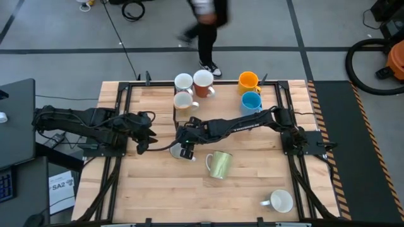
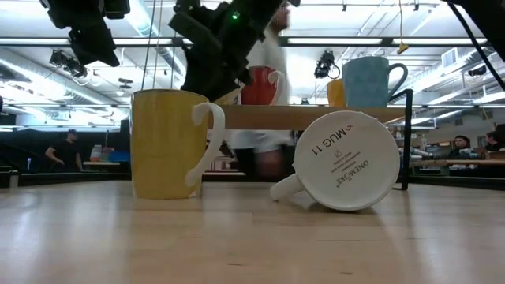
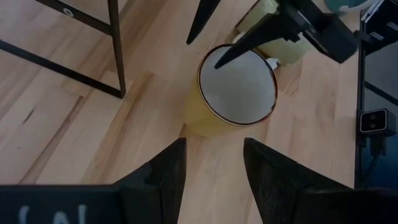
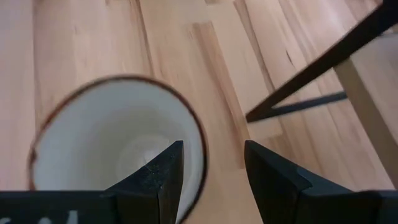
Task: Place coffee mugs
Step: Put the yellow mug on the shelf
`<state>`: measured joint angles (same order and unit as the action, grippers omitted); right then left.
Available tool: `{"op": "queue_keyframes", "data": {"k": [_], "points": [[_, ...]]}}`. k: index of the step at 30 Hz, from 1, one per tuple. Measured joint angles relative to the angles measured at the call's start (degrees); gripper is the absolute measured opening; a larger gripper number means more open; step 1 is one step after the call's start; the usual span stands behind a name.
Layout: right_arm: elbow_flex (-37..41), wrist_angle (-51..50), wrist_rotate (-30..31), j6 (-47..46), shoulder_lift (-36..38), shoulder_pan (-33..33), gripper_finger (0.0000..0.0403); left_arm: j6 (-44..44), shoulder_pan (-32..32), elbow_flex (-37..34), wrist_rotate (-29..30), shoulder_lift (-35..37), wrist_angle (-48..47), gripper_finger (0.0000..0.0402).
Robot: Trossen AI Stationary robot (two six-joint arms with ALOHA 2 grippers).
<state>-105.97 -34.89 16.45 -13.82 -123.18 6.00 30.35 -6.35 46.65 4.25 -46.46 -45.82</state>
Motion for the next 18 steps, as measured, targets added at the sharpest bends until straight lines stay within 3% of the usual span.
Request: {"op": "queue_keyframes", "data": {"k": [11, 18], "points": [[0.0, -1.1, 0.0, -0.2, -1.5, 0.0, 0.0167, 0.0, 0.0, 0.0, 0.0, 0.0, 0.0, 0.0167], [0.0, -1.3, -0.6, -0.2, -1.5, 0.0, 0.0134, -0.1, 0.0, 0.0, 0.0, 0.0, 0.0, 0.0167]]}}
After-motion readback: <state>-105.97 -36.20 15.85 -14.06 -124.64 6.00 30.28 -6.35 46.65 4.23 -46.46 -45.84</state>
